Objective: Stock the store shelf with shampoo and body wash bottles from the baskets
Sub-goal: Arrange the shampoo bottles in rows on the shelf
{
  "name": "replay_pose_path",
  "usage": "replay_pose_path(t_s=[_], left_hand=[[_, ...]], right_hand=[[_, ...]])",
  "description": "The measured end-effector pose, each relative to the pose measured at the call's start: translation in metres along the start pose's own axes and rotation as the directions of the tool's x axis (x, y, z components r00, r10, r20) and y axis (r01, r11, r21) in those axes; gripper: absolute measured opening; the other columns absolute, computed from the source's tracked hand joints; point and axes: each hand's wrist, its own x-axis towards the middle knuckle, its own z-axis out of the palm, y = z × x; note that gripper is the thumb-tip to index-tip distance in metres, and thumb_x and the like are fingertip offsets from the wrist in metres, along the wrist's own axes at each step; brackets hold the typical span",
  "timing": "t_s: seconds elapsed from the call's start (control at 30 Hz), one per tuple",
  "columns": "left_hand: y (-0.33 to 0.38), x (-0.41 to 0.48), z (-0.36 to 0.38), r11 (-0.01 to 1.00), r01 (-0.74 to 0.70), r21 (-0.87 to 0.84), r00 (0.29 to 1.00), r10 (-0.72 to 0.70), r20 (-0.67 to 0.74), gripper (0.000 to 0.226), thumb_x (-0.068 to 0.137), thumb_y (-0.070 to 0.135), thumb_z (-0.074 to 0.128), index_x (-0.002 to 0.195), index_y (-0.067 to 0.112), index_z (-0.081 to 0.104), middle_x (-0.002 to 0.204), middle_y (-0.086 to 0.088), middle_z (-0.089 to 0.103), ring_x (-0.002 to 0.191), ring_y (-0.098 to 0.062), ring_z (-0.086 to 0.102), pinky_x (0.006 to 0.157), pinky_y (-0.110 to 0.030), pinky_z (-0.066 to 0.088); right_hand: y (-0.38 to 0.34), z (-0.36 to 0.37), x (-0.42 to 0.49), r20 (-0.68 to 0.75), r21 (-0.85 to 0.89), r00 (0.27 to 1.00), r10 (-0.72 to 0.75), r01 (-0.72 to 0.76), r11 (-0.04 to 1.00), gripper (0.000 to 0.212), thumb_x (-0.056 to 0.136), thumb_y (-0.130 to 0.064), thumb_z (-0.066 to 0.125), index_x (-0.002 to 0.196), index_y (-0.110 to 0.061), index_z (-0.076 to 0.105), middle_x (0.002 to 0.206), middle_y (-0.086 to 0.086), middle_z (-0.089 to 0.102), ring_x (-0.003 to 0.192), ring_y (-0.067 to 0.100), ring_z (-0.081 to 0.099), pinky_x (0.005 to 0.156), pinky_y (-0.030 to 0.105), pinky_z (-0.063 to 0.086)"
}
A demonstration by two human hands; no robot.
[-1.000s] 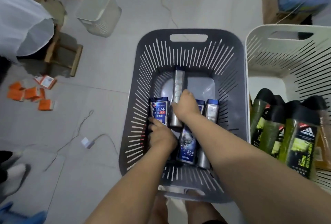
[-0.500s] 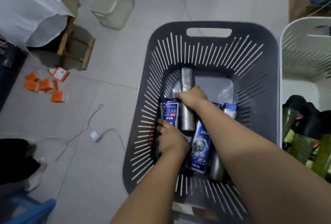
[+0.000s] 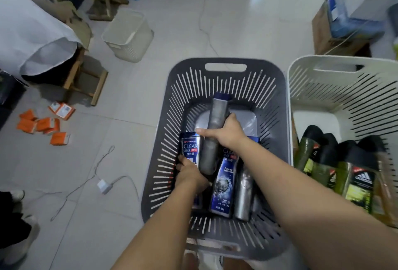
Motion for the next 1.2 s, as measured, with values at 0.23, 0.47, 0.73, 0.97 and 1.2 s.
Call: replay_pose_path(t_s=[0.23, 0.47, 0.73, 0.97, 1.2], left_hand=[[0.012, -0.031, -0.027, 0.928, -0.097, -0.359, 0.994, 0.107, 0.007, 0.039, 0.065, 0.013, 0.084, 0.098, 0.004, 0.064, 0.105, -0.012, 0.069, 0.088, -0.024, 0.067, 0.08, -0.032, 0.057], [0.041, -0.086, -0.081, 0.723, -0.291, -0.627, 0.939, 0.342, -0.042, 0.058, 0.071, 0.01, 0.083, 0.112, 0.0, 0.044, 0.091, -0.014, 0.064, 0.078, -0.026, 0.065, 0.071, -0.037, 0.056], [0.059, -0.145, -0.125, 0.586, -0.686, -0.432, 0.696, 0.702, -0.152, 0.11, 0.035, 0.046, 0.092, 0.128, 0.008, 0.048, 0.118, -0.009, 0.064, 0.101, -0.027, 0.065, 0.088, -0.046, 0.055], [0.07, -0.258, -0.105, 0.368, -0.873, -0.321, 0.396, 0.918, -0.025, 0.069, 0.058, 0.022, 0.092, 0.114, 0.014, 0.052, 0.102, 0.001, 0.066, 0.094, -0.019, 0.065, 0.084, -0.039, 0.055], [0.065, -0.373, -0.023, 0.081, -0.945, -0.317, 0.039, 0.99, 0.135, 0.064, 0.065, 0.025, 0.09, 0.113, 0.016, 0.049, 0.1, 0.004, 0.064, 0.086, -0.007, 0.062, 0.062, -0.018, 0.044]], right_hand=[[-0.006, -0.032, -0.05, -0.191, 0.117, 0.981, -0.021, 0.044, 0.992, 0.12, 0.069, -0.055, 0.078, 0.154, -0.015, 0.003, 0.159, 0.008, 0.02, 0.142, 0.031, 0.028, 0.111, 0.044, 0.03], [-0.031, -0.052, -0.119, -0.174, 0.32, 0.985, 0.02, 0.037, 0.947, 0.12, 0.057, -0.057, 0.083, 0.148, -0.005, 0.024, 0.146, 0.011, 0.042, 0.127, 0.031, 0.047, 0.105, 0.041, 0.04], [-0.057, -0.079, -0.238, -0.467, 0.395, 0.884, -0.006, 0.214, 0.893, 0.073, 0.055, -0.042, 0.085, 0.111, -0.01, 0.052, 0.105, 0.009, 0.065, 0.092, 0.026, 0.065, 0.086, 0.04, 0.055], [-0.025, -0.113, -0.343, -0.702, 0.508, 0.701, 0.122, 0.374, 0.776, 0.054, 0.07, -0.023, 0.073, 0.117, -0.009, 0.051, 0.094, 0.012, 0.063, 0.068, 0.023, 0.062, 0.061, 0.035, 0.055], [0.041, -0.131, -0.473, -0.834, 0.52, 0.492, 0.249, 0.552, 0.652, 0.048, 0.062, -0.025, 0.074, 0.103, -0.012, 0.054, 0.09, 0.014, 0.063, 0.07, 0.029, 0.059, 0.065, 0.036, 0.05]])
